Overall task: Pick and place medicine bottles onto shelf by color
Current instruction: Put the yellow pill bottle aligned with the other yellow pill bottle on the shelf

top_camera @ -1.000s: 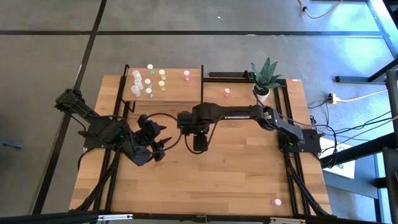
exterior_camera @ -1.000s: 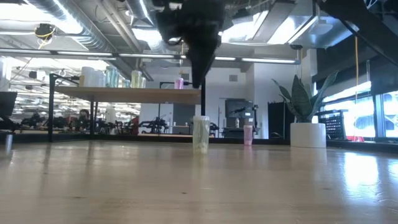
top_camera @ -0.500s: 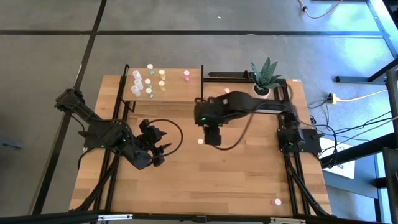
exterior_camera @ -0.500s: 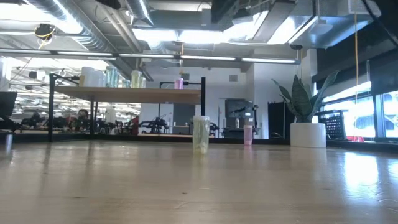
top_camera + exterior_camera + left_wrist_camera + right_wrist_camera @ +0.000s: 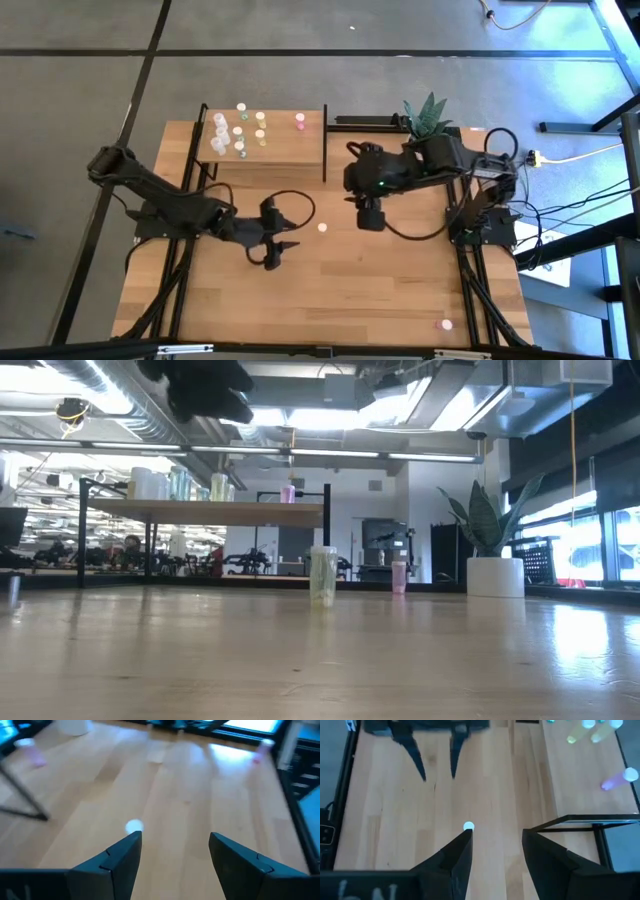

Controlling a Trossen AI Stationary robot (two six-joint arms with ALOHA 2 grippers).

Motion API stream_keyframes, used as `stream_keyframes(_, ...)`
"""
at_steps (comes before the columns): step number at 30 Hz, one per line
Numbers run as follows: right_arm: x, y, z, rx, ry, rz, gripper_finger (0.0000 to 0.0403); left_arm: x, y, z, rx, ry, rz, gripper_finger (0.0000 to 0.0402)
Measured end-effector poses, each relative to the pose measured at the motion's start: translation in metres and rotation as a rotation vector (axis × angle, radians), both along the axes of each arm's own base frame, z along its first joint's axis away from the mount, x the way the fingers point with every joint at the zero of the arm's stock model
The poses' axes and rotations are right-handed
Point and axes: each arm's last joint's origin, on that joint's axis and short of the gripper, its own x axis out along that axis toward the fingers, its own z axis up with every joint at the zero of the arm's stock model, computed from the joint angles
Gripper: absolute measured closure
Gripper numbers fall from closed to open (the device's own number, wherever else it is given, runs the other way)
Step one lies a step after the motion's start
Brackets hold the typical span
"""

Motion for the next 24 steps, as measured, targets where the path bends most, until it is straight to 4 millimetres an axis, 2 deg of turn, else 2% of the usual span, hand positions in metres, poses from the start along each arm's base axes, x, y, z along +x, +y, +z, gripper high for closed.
stream_keyframes(5, -0.007, -0.001, 0.005, -0.001, -0.010, -0.002, 0.0230, 0.018, 0.013, -0.020, 0.028, 0.020, -0.046, 0.0176)
stream_keyframes(12, -0.007, -0.001, 0.005, -0.004, -0.007, 0.001, 0.0230, 0.050, 0.024, -0.055, 0.029, 0.058, -0.102, 0.0176)
stream_keyframes(19, -0.007, -0.001, 0.005, -0.001, -0.007, -0.002, 0.0230, 0.067, 0.037, -0.077, 0.070, 0.067, -0.079, 0.0176)
stream_keyframes(24, -0.007, -0.002, 0.005, -0.001, -0.007, -0.002, 0.0230, 0.072, 0.046, -0.088, 0.070, 0.098, -0.055, 0.0176)
